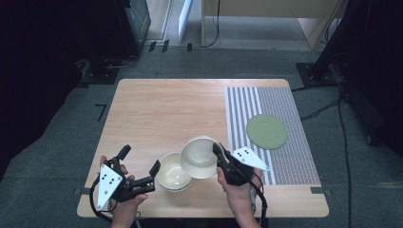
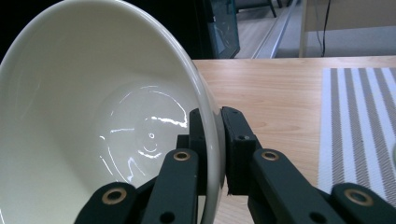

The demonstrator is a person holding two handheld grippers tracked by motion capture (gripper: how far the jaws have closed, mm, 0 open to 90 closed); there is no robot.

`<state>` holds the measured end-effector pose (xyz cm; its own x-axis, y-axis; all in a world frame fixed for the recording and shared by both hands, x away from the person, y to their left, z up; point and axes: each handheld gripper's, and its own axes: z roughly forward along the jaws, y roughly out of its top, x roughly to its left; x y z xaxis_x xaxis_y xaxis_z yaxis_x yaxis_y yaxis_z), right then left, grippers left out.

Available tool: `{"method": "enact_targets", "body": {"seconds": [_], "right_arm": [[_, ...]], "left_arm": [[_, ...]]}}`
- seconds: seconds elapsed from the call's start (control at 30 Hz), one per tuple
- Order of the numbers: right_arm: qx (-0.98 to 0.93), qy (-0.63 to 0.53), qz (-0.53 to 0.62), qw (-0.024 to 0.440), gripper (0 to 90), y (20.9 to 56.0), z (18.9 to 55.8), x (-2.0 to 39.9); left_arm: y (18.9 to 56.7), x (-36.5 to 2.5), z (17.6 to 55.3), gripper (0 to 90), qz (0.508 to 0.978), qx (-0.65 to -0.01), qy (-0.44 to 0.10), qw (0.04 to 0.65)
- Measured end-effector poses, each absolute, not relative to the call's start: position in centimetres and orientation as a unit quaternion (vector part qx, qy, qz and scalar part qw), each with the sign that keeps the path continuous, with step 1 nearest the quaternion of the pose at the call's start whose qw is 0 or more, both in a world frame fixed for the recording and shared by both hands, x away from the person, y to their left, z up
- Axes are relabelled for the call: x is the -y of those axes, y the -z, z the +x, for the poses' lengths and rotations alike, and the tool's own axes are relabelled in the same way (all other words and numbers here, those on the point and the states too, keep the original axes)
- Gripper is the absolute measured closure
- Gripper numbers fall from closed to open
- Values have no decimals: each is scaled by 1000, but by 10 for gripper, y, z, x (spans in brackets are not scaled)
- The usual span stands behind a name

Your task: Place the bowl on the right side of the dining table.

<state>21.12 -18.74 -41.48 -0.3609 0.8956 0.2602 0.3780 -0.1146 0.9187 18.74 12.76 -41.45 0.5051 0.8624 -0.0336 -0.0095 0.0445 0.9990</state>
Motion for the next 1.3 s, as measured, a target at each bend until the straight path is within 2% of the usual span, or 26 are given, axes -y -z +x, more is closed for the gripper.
{"method": "enact_targets", "body": {"seconds": [0.53, 0.93, 1.3], "right_arm": [[-599, -541, 535, 248, 839, 408, 215, 215], [-590, -537, 548, 252, 839, 408, 218, 229], [-579, -537, 558, 256, 839, 408, 221, 240]], "left_arm": [[445, -168, 213, 0, 536, -452, -392, 596], [469, -177, 226, 0, 549, -487, -401, 548], [483, -181, 232, 0, 560, -496, -399, 529]]}}
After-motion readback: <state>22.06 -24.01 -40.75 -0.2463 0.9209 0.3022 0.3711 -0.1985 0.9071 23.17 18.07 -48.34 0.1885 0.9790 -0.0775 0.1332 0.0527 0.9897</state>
